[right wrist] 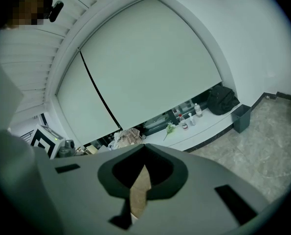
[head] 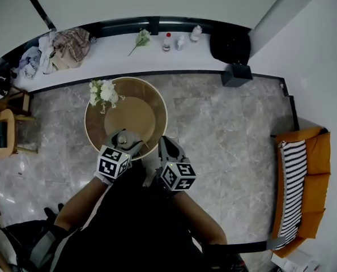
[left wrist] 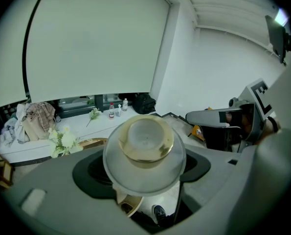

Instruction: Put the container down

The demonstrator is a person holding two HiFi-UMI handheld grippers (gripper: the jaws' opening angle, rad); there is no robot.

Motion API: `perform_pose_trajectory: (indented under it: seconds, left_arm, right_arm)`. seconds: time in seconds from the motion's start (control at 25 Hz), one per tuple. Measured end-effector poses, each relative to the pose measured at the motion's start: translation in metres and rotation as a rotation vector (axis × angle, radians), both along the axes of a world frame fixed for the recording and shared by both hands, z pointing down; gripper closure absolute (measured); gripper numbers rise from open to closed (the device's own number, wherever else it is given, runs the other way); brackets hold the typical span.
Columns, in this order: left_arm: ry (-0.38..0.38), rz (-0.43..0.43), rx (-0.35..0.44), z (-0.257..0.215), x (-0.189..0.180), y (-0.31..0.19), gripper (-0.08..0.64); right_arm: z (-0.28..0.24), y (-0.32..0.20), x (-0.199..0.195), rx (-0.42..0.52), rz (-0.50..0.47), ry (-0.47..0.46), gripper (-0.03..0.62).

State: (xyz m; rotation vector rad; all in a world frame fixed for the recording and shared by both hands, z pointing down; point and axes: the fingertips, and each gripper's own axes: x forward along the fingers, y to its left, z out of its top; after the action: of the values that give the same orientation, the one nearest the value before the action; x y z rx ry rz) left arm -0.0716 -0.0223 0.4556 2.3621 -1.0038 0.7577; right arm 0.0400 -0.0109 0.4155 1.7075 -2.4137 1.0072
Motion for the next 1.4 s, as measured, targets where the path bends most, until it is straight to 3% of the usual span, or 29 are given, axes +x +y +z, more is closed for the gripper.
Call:
perform_pose_trajectory:
  seconds: [0.64,1.08,1.4]
  left_arm:
    - [0.024,0.159,-0.015,0.04,0.009,-0.111,0.219]
    - [-0.07,0.165,-0.073,0.127,0.045,-0.157,0.219]
    - [-0.134,0.149,-0.059,0.196,0.072,-0.208,0.219]
  right_arm:
    - [0.044,-0.081,-0.005,-0.089,0.131,0.076,0.586]
    - [0.131,-0.121,0.034,-0.179,0.166,0.053,0.586]
    - [0.178,-0.152,0.06,-0.212,0.163,0.034,0.586]
